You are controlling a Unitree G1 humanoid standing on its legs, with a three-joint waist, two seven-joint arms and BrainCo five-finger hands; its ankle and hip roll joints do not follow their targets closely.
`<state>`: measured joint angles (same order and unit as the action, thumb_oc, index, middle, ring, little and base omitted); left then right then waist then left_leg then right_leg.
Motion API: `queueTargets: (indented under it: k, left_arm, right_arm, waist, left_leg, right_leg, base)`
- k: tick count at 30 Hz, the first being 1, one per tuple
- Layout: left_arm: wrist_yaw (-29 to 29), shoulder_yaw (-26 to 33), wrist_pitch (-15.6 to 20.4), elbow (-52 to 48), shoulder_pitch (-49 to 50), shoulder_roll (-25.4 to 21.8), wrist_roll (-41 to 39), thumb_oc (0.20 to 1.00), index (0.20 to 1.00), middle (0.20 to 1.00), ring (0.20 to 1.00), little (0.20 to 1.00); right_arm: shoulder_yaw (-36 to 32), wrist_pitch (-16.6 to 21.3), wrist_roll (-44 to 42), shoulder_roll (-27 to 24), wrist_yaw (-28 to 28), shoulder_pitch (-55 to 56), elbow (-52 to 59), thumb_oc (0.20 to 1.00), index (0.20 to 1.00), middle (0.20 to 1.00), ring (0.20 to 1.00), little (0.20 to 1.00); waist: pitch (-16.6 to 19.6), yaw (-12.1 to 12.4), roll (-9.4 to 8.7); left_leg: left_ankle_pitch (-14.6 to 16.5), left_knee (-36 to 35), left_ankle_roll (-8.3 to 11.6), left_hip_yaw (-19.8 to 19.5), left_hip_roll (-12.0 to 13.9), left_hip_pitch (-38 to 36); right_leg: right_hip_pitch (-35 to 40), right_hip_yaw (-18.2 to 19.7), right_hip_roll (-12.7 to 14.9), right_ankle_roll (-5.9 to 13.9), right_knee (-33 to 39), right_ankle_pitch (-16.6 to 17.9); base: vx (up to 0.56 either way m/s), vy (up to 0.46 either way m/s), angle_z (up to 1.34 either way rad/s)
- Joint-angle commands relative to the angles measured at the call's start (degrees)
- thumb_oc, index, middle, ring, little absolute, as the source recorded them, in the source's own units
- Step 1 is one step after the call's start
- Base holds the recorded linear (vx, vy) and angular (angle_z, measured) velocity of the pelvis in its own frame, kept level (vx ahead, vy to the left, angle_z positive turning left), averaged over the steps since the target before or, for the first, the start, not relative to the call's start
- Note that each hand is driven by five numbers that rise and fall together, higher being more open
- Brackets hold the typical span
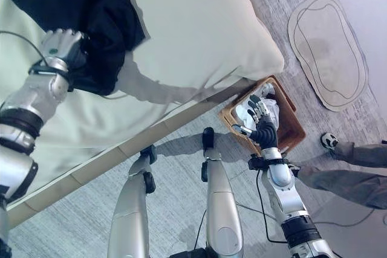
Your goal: Pick up clothes into the bucket
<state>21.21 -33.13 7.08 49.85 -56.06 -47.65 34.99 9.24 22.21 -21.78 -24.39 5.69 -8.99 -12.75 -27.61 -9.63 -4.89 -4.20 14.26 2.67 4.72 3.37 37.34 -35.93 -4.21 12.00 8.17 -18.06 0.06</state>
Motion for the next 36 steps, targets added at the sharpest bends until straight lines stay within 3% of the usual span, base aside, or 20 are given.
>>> queueTargets:
  k: [1, 8, 11, 14, 19, 24, 29, 33, 36]
  left_arm:
    - [2.3, 6.2, 1.2, -4.7, 5.3, -0.5, -0.2, 0.200, 0.200, 0.200, 0.200, 0.200]
    - [2.0, 15.3, 5.5, -22.7, 20.0, 3.0, -0.8, 0.200, 0.200, 0.200, 0.200, 0.200]
    - [-0.1, 19.0, 8.8, -31.2, 25.0, 4.9, -4.9, 0.200, 0.200, 0.200, 0.200, 0.200]
    - [-3.5, 20.9, 12.8, -40.0, 27.9, 7.8, -11.4, 0.200, 0.200, 0.200, 0.200, 0.200]
    - [-6.9, 19.8, 14.8, -46.8, 26.8, 8.4, -17.1, 0.200, 0.200, 0.200, 0.200, 0.200]
    - [-10.5, 19.2, 16.0, -51.6, 25.2, 8.8, -26.2, 0.200, 0.200, 0.200, 0.200, 0.200]
    - [-12.4, 18.2, 16.1, -55.0, 23.2, 10.0, -31.5, 0.200, 0.200, 0.200, 0.200, 0.200]
    - [-14.2, 16.6, 16.3, -58.3, 22.6, 13.0, -36.1, 0.200, 0.200, 0.200, 0.200, 0.200]
    - [-14.6, 16.1, 16.1, -59.1, 22.3, 13.7, -36.5, 0.200, 0.200, 0.200, 0.200, 0.200]
  right_arm:
    - [-4.0, 2.1, 3.0, -1.5, 2.2, 1.3, 0.8, 1.000, 1.000, 1.000, 1.000, 1.000]
    - [-3.2, -0.3, 9.4, -2.1, 3.6, -2.5, -3.3, 1.000, 1.000, 1.000, 1.000, 1.000]
    - [-1.7, -1.6, 12.9, -2.2, 3.0, -3.7, -4.8, 1.000, 1.000, 1.000, 1.000, 1.000]
    - [2.1, -3.5, 22.1, -3.6, 3.7, -7.3, -6.8, 1.000, 1.000, 1.000, 1.000, 1.000]
    - [6.8, -4.0, 26.2, -4.6, 3.0, -12.2, -7.0, 1.000, 1.000, 1.000, 1.000, 1.000]
    - [13.1, -4.2, 27.1, -3.6, -1.3, -16.8, -5.0, 1.000, 1.000, 1.000, 1.000, 1.000]
    - [19.4, -5.3, 28.2, 0.3, -4.9, -20.2, -4.6, 1.000, 1.000, 1.000, 1.000, 1.000]
    - [23.2, -6.5, 25.1, 6.9, -6.5, -21.6, -8.0, 1.000, 1.000, 1.000, 1.000, 1.000]
    - [24.3, -7.0, 23.0, 8.7, -7.7, -21.7, -8.8, 1.000, 1.000, 1.000, 1.000, 1.000]
  waist:
    - [4.5, 0.8, -0.37]
    - [7.5, 4.3, 1.02]
    - [9.5, 5.7, 1.53]
    - [12.4, 7.1, 1.81]
    - [14.7, 7.8, 2.01]
    - [17.2, 8.7, 2.06]
    - [19.3, 9.5, 2.10]
    - [20.7, 10.1, 2.53]
    - [21.1, 10.2, 2.59]
  left_leg:
    - [6.2, 5.1, 0.35, -1.4, 0.4, -1.7]
    - [4.9, -1.4, 0.67, -2.1, 0.0, -13.2]
    - [4.6, -4.2, 1.00, -2.6, 0.2, -17.1]
    - [3.7, -7.5, 1.20, -3.1, 0.2, -21.3]
    - [2.7, -9.5, 1.45, -3.5, 0.4, -24.2]
    - [3.2, -10.4, 1.39, -3.3, 0.6, -27.5]
    - [3.7, -11.2, 1.37, -3.0, 0.9, -30.6]
    - [3.9, -11.9, 1.46, -3.0, 1.0, -32.6]
    - [3.9, -12.1, 1.52, -3.0, 1.1, -33.2]
  right_leg:
    - [6.2, -2.4, 3.7, 3.88, 10.0, 8.2]
    - [17.0, -4.6, 3.4, 3.48, 13.7, 7.4]
    - [20.4, -5.5, 2.8, 3.24, 15.5, 7.0]
    - [24.4, -6.5, 1.9, 3.00, 17.2, 6.8]
    - [27.0, -7.4, 1.5, 2.79, 18.4, 6.7]
    - [30.2, -7.7, 0.7, 2.45, 19.7, 6.3]
    - [33.2, -7.6, 0.1, 2.20, 20.6, 5.7]
    - [35.1, -7.8, -0.1, 2.00, 20.9, 5.0]
    - [35.9, -8.0, -0.2, 1.92, 20.9, 4.7]
  base:
    - [0.05, -0.030, 0.05]
    - [0.09, -0.041, 0.07]
    - [0.08, -0.055, 0.19]
    - [0.09, -0.055, 0.21]
    - [0.05, -0.040, 0.15]
    - [0.08, -0.033, 0.03]
    - [0.10, -0.030, -0.04]
    - [0.08, -0.018, -0.01]
    - [0.05, -0.016, 0.01]
